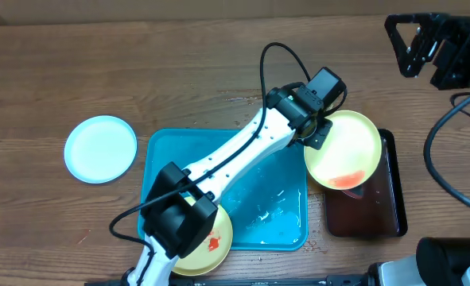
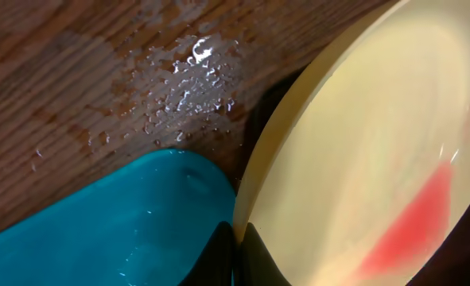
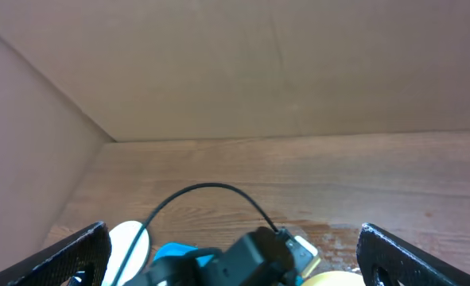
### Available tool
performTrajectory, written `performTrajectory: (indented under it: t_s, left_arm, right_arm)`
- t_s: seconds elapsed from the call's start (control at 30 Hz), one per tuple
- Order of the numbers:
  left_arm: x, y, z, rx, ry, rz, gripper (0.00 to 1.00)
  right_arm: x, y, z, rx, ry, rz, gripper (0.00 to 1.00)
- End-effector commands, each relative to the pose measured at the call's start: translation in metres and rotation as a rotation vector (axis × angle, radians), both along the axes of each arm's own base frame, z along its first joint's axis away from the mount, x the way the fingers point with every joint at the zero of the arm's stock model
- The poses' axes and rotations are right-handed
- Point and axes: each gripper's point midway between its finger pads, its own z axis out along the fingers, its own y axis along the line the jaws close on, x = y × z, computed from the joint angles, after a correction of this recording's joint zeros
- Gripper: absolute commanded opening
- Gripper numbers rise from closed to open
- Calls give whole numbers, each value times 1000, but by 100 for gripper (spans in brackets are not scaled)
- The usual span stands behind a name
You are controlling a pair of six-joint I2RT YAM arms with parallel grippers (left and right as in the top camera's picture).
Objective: Clean dirty plates on tray and stack at the side
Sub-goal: 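Lift the yellow plate by its rim with the left gripper, then tilt the yellow plate over the black tray to drain it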
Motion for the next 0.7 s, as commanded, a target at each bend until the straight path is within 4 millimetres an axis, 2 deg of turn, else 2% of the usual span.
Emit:
performTrajectory:
  t_s: [0.0, 0.37, 0.67]
  left_arm:
    - [8, -12, 27, 38, -142, -38, 4]
    - [-11, -28, 57, 302, -473, -155, 4]
    - [-12, -24, 77, 460, -643, -170, 4]
  right_arm:
    - [-21, 5, 19, -4, -76, 30, 100]
    - [-23, 5, 19, -4, -78, 29, 100]
    - [-24, 4, 17, -4, -67, 29, 100]
